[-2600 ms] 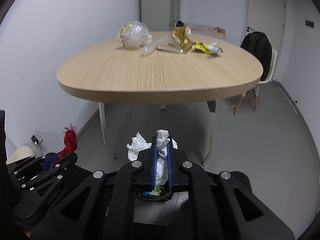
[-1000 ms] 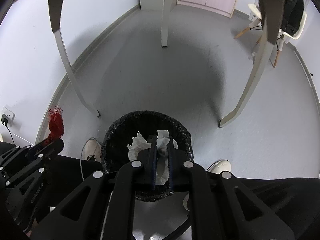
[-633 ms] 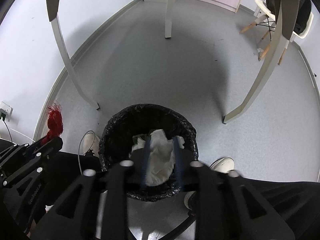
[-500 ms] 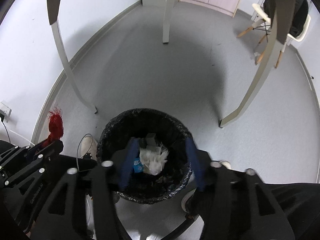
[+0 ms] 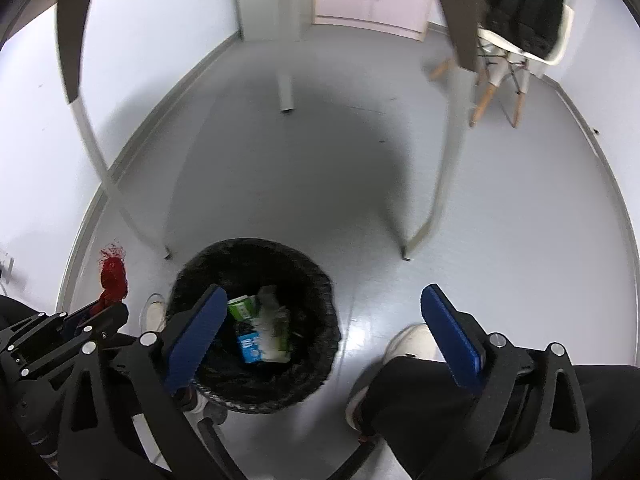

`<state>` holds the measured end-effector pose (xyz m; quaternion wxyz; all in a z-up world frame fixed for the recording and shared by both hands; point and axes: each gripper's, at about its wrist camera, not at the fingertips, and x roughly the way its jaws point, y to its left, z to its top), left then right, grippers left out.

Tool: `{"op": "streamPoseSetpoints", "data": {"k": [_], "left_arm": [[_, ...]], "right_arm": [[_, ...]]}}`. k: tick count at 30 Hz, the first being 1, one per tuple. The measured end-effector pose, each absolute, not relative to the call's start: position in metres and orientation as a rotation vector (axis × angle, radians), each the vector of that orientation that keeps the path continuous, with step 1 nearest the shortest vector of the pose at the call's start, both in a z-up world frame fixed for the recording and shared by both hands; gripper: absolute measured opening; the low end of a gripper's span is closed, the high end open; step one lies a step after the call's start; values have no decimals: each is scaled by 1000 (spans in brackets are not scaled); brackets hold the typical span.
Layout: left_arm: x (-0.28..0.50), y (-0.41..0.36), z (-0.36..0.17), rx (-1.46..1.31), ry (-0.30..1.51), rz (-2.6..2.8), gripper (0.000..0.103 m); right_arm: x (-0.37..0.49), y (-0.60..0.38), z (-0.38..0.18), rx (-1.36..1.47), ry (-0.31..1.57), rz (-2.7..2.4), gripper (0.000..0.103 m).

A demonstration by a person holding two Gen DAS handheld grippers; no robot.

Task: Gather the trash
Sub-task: 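Open the left tool to drop the red mesh bag into the bin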

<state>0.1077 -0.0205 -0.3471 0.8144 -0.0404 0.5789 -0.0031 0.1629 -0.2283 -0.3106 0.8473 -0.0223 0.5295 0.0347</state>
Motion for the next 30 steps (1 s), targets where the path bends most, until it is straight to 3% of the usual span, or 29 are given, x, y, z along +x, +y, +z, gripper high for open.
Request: {"op": "streamPoseSetpoints", "data": {"k": [11, 19, 25, 30], "left_arm": [[114, -57, -356, -55, 1270, -69, 18], [114, -62, -358, -42, 1271, -69, 24], [113, -63, -357, -33, 1265, -51, 34], [111, -60, -355, -37, 1258, -34, 53]], "right_arm": [[154, -276, -316, -9, 1130, 1, 95], [154, -285, -315, 13, 1134, -4, 95], [155, -283, -314, 19, 1132, 7, 95], [155, -283, -312, 22, 1129, 17, 95]]}}
